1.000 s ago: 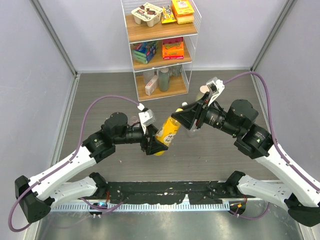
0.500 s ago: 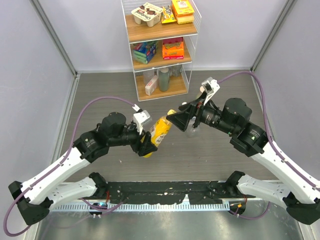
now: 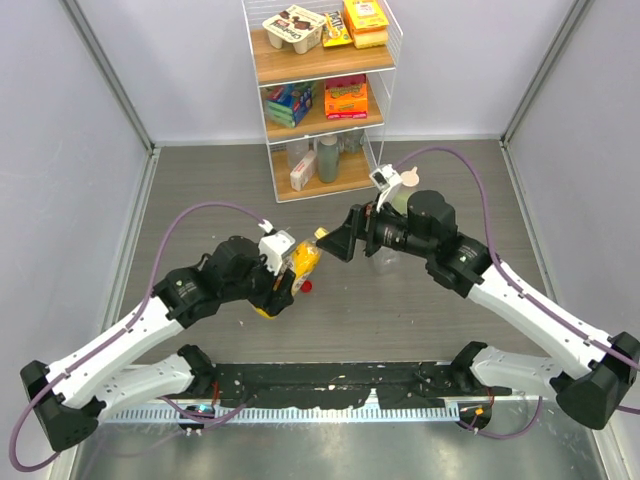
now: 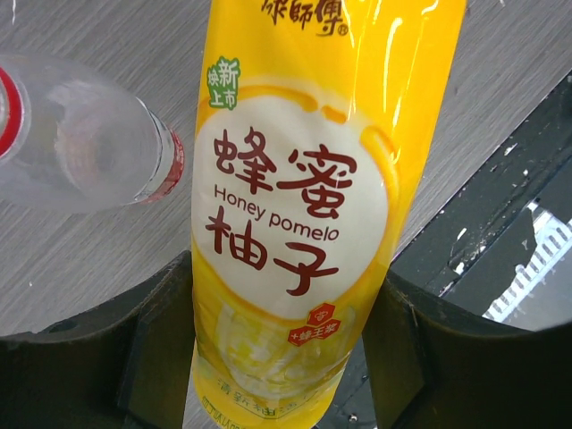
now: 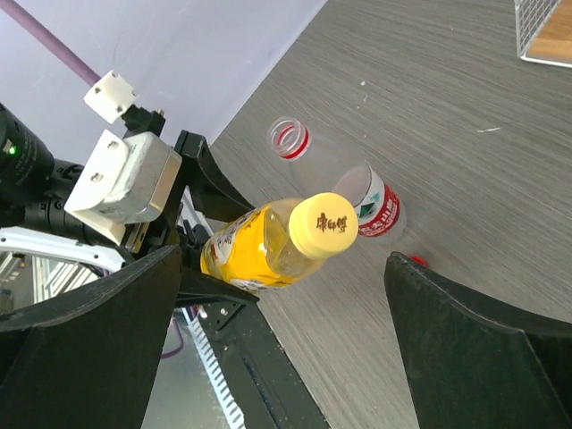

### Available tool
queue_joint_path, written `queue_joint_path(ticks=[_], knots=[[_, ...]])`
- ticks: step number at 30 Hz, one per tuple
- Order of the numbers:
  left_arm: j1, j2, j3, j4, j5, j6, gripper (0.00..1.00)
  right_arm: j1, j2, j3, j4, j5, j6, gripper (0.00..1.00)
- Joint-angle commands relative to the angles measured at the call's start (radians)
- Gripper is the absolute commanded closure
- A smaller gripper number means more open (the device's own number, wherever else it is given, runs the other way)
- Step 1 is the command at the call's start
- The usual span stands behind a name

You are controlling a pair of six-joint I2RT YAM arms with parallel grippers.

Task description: Unscrew the bottle caps

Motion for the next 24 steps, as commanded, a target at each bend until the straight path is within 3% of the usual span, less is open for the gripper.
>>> queue_joint_path(ticks=[1,7,13,20,24], knots=[[-0.002,0.032,-0.004,0.03,-0.011,-0.014,1.0,-0.065,0.021,-0.019,0.128,-0.105,0.061,0.01],[-0.006,0.062,-0.002,0.029,0.015,-0.016,1.0,-0.168,0.061,-0.07,0.252,-0.293,0.164,0.0],[-0.015,0.059,-0.005,0.034,0.023,-0.014,1.0,-0.198,0.097,-0.079,0.259,-0.35,0.196,0.02],[-0.026,0.073,-0.002,0.034,0.023,-0.013,1.0,-0.198,0.147,-0.078,0.239,-0.375,0.213,0.15],[-0.031,0.075,0.0,0.034,0.025,-0.011,1.0,-0.198,0.158,-0.078,0.223,-0.38,0.21,0.18]])
